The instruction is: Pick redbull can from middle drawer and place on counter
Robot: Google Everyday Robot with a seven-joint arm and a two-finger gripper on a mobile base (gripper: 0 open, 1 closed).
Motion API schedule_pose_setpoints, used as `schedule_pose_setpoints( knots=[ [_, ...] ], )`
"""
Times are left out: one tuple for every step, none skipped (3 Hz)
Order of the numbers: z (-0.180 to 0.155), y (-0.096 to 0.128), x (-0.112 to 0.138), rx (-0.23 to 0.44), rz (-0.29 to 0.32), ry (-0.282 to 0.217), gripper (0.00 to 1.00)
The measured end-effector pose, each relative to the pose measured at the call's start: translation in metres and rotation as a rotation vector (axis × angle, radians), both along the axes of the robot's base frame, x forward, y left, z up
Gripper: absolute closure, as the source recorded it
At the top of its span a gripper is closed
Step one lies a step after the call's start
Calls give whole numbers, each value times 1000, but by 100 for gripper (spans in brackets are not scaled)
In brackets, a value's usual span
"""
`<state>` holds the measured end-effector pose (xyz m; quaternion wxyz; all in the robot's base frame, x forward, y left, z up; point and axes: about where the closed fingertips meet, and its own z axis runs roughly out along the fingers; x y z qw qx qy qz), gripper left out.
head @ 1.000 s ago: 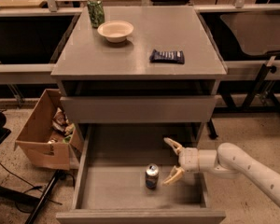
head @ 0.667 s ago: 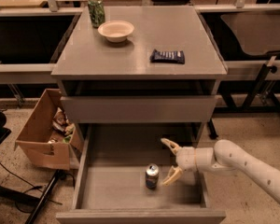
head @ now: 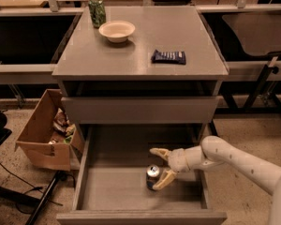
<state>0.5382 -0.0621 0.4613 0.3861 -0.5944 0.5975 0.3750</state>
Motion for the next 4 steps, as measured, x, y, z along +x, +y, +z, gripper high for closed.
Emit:
schedule_pose_setpoints(
  knots=[
    [-20, 9, -4, -11, 29, 42, 38],
    [-37, 12, -8, 6, 30, 64, 61],
    [-26, 14, -7, 98, 13, 43, 85],
    [26, 13, -14, 182, 24, 49, 100]
  ],
)
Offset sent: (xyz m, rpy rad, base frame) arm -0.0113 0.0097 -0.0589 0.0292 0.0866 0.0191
